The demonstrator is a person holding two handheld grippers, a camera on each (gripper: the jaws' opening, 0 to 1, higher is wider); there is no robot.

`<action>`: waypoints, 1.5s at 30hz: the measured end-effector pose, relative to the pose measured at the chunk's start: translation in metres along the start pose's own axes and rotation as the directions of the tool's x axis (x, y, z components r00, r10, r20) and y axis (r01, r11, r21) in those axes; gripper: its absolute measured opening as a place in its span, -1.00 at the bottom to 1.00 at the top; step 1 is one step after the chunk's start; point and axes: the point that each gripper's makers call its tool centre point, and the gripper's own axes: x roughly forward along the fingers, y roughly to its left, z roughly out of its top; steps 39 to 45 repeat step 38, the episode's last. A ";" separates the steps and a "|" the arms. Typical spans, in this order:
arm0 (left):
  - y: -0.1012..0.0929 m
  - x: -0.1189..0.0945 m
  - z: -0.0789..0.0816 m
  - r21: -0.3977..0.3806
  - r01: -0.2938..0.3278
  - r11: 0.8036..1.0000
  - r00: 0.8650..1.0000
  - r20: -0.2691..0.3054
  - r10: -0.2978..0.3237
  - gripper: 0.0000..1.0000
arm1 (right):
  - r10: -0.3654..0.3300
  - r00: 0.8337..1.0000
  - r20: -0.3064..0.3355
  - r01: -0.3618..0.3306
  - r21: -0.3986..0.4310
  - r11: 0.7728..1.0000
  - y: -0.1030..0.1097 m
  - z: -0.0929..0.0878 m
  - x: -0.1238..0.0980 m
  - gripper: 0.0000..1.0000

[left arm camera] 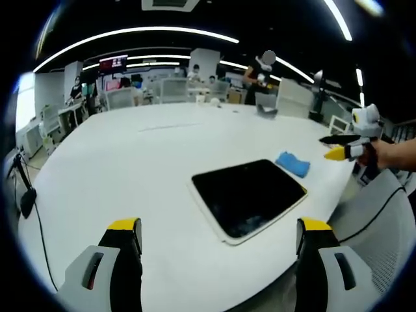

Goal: Wipe the mirror surface with the cleaning cloth until all visible marks leave the cleaned area.

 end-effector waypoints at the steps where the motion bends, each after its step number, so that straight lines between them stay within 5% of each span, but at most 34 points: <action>1: 0.001 0.000 0.000 -0.001 -0.003 1.000 1.000 0.003 0.003 0.99 | -0.003 1.000 -0.002 0.003 0.006 1.000 -0.001 -0.002 -0.002 1.00; 15: 0.000 0.001 0.000 0.008 0.000 1.000 1.000 0.001 0.000 0.99 | 0.035 0.998 -0.048 -0.036 -0.024 0.999 0.012 -0.019 0.003 1.00; 45: -0.005 0.003 -0.002 0.027 0.026 0.999 1.000 -0.016 -0.026 0.99 | 0.039 0.998 -0.046 -0.040 -0.004 0.999 0.009 -0.019 0.005 1.00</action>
